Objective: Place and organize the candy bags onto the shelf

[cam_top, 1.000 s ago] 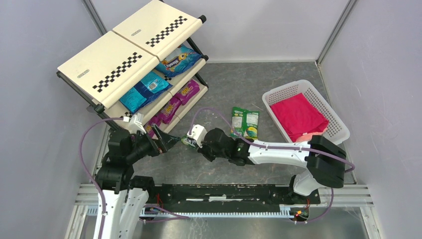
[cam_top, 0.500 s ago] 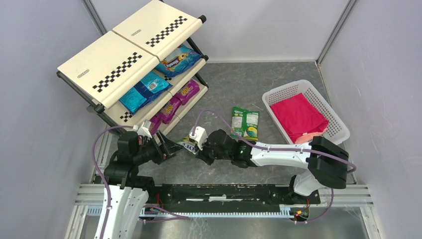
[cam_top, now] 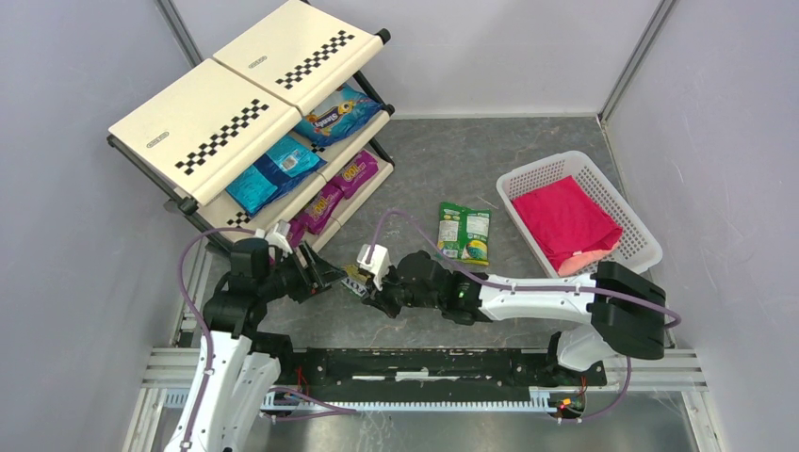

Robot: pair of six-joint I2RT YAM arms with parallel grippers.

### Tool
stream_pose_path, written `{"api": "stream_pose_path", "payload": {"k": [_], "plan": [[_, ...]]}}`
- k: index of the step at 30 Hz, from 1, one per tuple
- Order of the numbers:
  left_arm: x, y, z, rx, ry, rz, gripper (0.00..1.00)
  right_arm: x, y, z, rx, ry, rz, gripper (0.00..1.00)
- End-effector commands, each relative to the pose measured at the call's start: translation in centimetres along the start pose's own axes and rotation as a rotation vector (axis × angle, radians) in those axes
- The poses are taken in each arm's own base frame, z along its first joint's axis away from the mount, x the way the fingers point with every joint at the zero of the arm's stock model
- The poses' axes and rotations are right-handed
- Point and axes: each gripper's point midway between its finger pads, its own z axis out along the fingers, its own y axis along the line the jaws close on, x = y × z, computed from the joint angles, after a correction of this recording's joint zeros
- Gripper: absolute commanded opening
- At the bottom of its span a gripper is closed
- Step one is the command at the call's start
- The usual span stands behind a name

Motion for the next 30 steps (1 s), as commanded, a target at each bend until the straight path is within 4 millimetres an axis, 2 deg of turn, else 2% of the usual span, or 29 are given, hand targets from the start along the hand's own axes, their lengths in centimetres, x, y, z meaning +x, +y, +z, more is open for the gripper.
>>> {"api": "stream_pose_path", "payload": {"k": [1, 3, 8, 11, 15, 17, 20, 23, 25, 30], "plan": [[0.6, 3.5, 0.9, -0.156, 0.019, -0.096, 0.66, -3.9, 1.6, -0.9, -0.049, -0.145, -0.048, 0.0], [0.6, 3.8, 1.0, -0.168, 0.024, -0.088, 0.61, -3.9, 1.7, -1.0, -0.051, -0.149, -0.052, 0.0], [0.6, 3.9, 1.1, -0.174, 0.033, -0.069, 0.33, -3.4, 1.3, -0.8, -0.03, -0.128, -0.05, 0.01], [0.9, 3.7, 1.1, -0.155, 0.05, -0.052, 0.22, -2.6, 0.4, -0.5, 0.026, -0.083, -0.032, 0.0], [1.3, 3.6, 1.3, -0.133, 0.076, -0.047, 0.03, -1.5, -1.1, -0.2, 0.133, 0.001, -0.007, 0.0], [1.6, 3.7, 1.4, -0.129, 0.087, -0.05, 0.02, -1.1, -1.7, -0.2, 0.179, 0.04, 0.002, 0.01], [1.5, 3.1, 1.3, -0.099, 0.078, -0.046, 0.02, -0.1, -3.2, -0.4, 0.286, 0.135, 0.015, 0.35], [1.1, 2.2, 1.1, -0.056, 0.051, -0.045, 0.02, 0.2, -3.8, 0.0, 0.346, 0.201, -0.004, 0.51], [0.9, 1.4, 0.9, -0.025, 0.03, -0.05, 0.02, 0.6, -3.9, 0.5, 0.371, 0.246, -0.022, 0.55], [0.4, 0.7, 0.5, -0.004, 0.003, -0.055, 0.02, -0.5, -4.1, 1.6, 0.485, 0.304, -0.087, 0.55]]}}
